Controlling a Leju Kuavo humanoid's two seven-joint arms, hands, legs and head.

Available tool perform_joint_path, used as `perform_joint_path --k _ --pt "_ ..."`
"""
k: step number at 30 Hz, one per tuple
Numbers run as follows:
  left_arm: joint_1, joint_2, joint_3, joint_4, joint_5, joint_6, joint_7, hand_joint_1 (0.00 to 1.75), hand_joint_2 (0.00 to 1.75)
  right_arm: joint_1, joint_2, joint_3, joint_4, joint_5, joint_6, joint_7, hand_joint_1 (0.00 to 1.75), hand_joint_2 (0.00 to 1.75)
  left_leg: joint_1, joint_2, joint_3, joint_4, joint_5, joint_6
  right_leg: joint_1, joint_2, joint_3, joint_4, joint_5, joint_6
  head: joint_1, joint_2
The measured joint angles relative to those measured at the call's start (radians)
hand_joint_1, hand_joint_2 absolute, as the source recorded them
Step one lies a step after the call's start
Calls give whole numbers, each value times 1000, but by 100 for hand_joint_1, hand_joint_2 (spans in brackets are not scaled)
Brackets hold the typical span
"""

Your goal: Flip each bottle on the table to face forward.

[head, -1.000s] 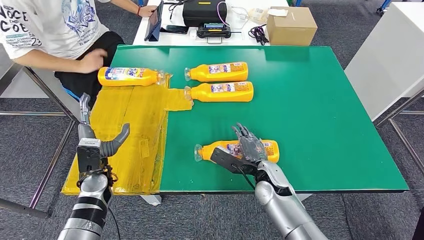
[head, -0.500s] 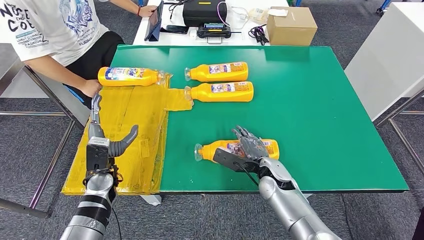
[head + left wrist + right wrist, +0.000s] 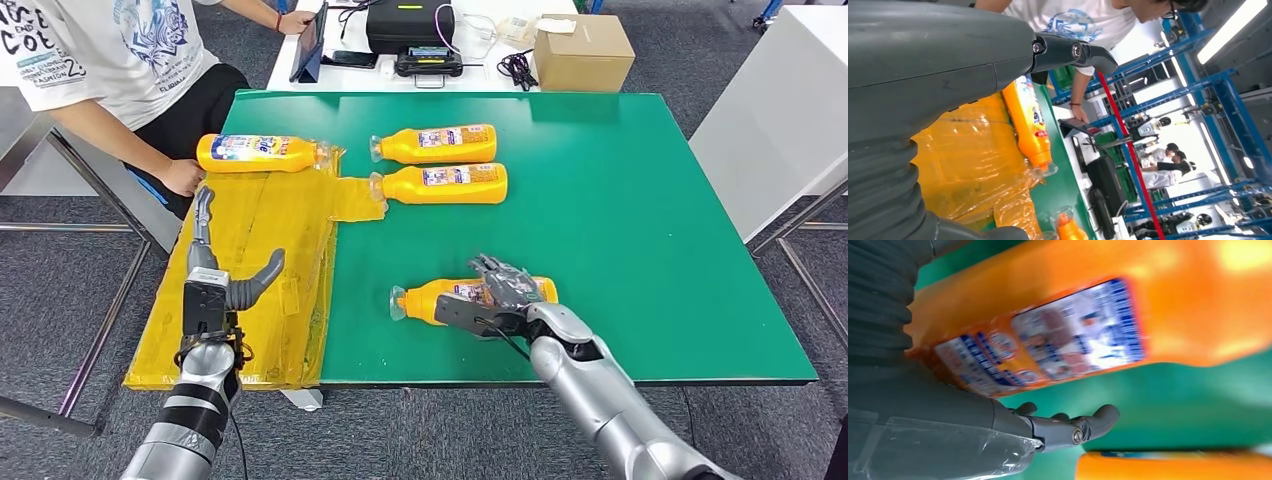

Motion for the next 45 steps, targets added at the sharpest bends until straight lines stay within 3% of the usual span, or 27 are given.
perform_joint_path --k 12,13,17,18,26,45 --pt "-17 -7 -14 48 10 2 0 0 175 -56 -74 135 27 20 71 24 5 175 0 0 1 0 0 0 0 0 0 0 0 0 0 0" --pt "-18 -7 -14 50 10 2 0 0 175 -59 -76 142 29 20 72 24 13 175 0 0 1 0 0 0 0 0 0 0 0 0 0 0" --pt "-20 -9 -14 57 13 2 0 0 175 -67 -83 160 35 21 75 24 167 175 0 0 1 0 0 0 0 0 1 0 0 0 0 0" --pt "-20 -9 -14 59 16 1 0 0 175 -70 -85 165 36 22 79 24 175 175 0 0 1 0 0 0 0 0 1 0 0 0 0 0" --pt "-21 -20 -15 61 39 -13 0 0 175 -101 -114 207 37 9 126 24 175 175 0 0 2 0 0 0 0 0 2 0 0 0 0 0" --pt "-21 -29 -24 64 41 -14 0 0 175 -110 -131 228 37 4 132 23 175 175 0 0 2 0 0 0 0 0 2 0 0 0 0 0"
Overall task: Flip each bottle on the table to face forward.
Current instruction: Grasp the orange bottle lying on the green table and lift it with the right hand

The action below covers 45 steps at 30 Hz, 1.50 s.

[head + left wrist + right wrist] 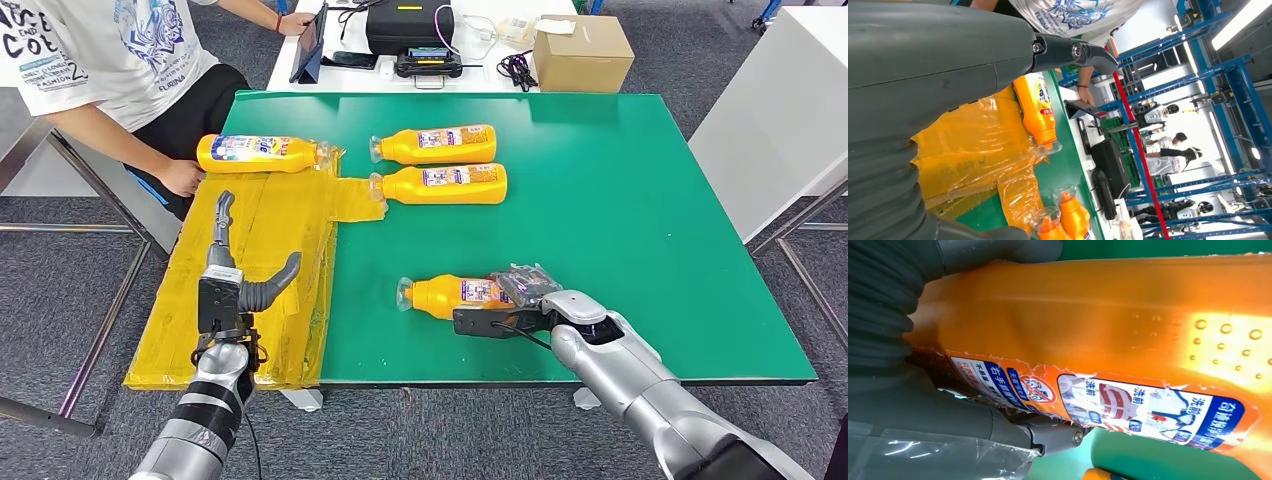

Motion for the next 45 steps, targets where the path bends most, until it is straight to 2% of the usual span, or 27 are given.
perform_joint_path --k 3,6,9,12,16,18,22,26,37,39,45 --pt "0 0 -1 0 6 -4 0 0 175 2 0 0 -1 -18 -14 0 175 175 0 0 0 0 0 0 0 0 0 0 0 0 0 0" --pt "2 -3 -5 0 12 -14 0 0 175 28 5 -10 -14 -68 -109 -2 175 175 0 0 0 0 0 0 0 0 0 0 0 0 0 0" --pt "12 -7 -7 -4 12 -19 0 0 175 115 36 -68 -72 -102 -299 -27 175 175 0 0 -1 0 0 0 0 0 0 0 0 0 0 0" --pt "32 -12 -7 -16 8 -32 0 0 175 228 100 -170 -182 -92 -484 -79 175 175 1 0 -2 0 -1 0 1 0 -3 0 0 0 0 0" --pt "70 -35 -9 -72 72 -157 18 0 175 366 214 -337 -378 -79 -809 -270 175 175 2 -4 -5 0 -1 -1 1 -3 -5 0 -2 -1 0 0" --pt "85 -49 -19 -111 100 -206 41 0 175 407 263 -416 -460 -76 -912 -344 175 175 1 -4 -6 -1 -1 -1 1 -3 -5 0 -2 -1 0 0" --pt "98 -62 -39 -157 122 -223 58 0 175 462 321 -518 -536 -87 -912 -397 175 175 0 -3 -6 -1 -1 0 0 -3 -5 0 -1 -1 0 0" --pt "101 -65 -48 -171 131 -240 59 0 175 484 355 -567 -567 -88 -912 -416 175 175 -1 -3 -6 0 0 1 -1 -3 -5 0 -1 0 0 0" --pt "127 -72 -75 -220 201 -358 102 0 175 508 379 -627 -594 -99 -913 -422 175 175 0 -2 -6 0 0 1 0 -3 -5 0 -1 0 0 0" --pt "133 -72 -81 -230 229 -409 125 0 175 510 380 -631 -595 -107 -905 -425 175 175 0 -3 -6 0 0 1 0 -3 -5 0 -1 0 0 0" --pt "153 -64 -136 -253 353 -658 235 0 175 524 396 -641 -566 -140 -832 -484 175 175 0 -2 -6 0 -1 1 0 -3 -5 0 -1 0 0 0"
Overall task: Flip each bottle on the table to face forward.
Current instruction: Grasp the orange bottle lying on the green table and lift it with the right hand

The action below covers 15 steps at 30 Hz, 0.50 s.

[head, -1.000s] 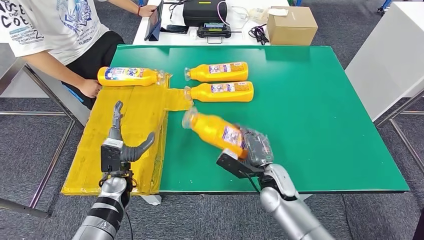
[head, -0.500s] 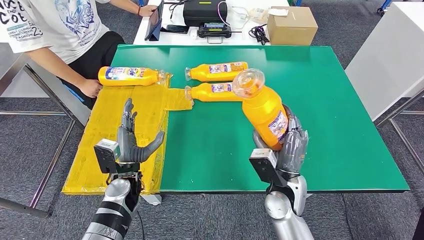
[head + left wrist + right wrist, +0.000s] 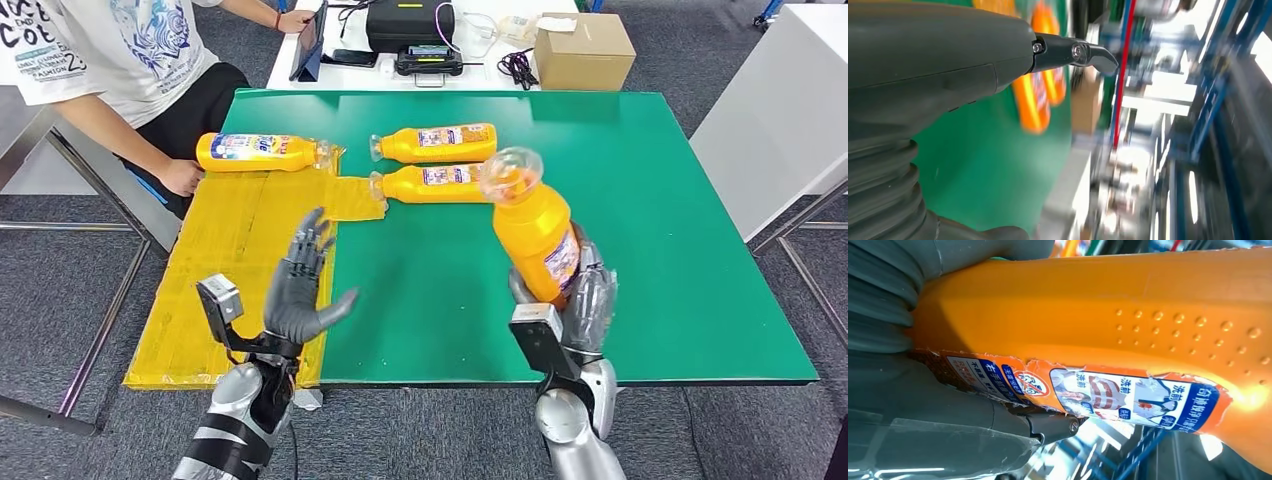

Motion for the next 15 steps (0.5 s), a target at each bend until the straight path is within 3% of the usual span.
perform_joint_path --k 5,15 --pt "4 11 -59 14 24 -103 31 0 175 1 40 29 71 -2 27 -40 175 175 1 0 0 0 0 0 0 0 0 0 0 0 0 0" --pt "4 25 -138 49 9 -125 48 0 175 -28 100 135 188 -14 53 -47 175 175 1 -1 0 0 0 0 0 0 0 0 0 0 0 0"
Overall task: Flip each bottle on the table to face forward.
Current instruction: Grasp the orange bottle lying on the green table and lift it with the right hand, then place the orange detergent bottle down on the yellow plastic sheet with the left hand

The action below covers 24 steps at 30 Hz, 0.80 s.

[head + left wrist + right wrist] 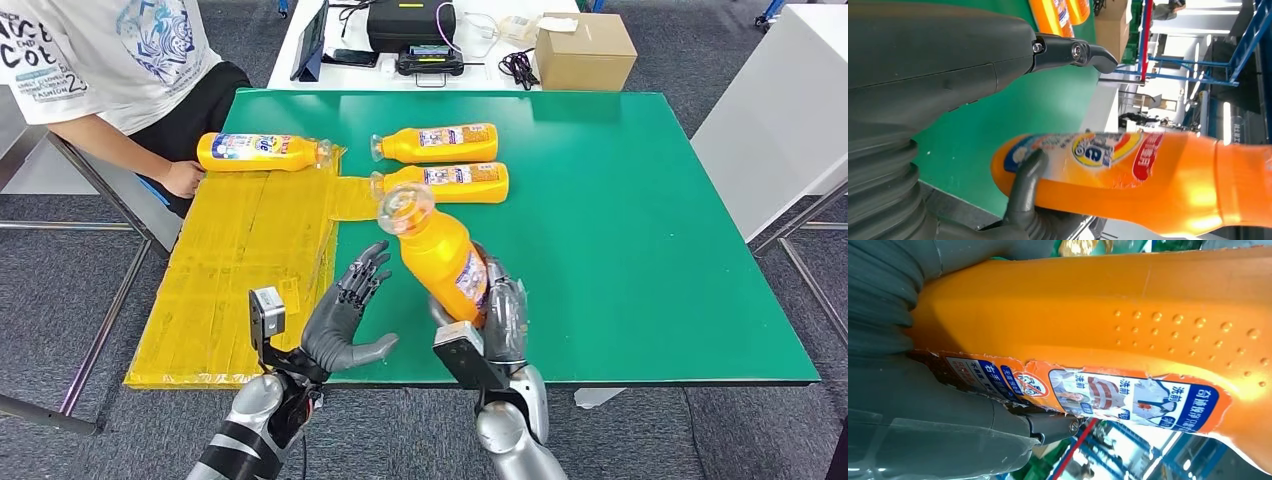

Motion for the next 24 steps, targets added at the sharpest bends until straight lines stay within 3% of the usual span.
perform_joint_path --k 14,24 --pt "0 7 -10 28 -17 22 6 0 175 -32 52 94 119 -14 44 0 175 175 1 1 0 0 0 0 1 0 0 0 0 0 0 0" --pt "-5 15 7 29 10 35 -9 0 175 -80 59 202 278 -69 182 1 175 175 0 1 0 0 0 0 0 0 0 0 0 0 0 0"
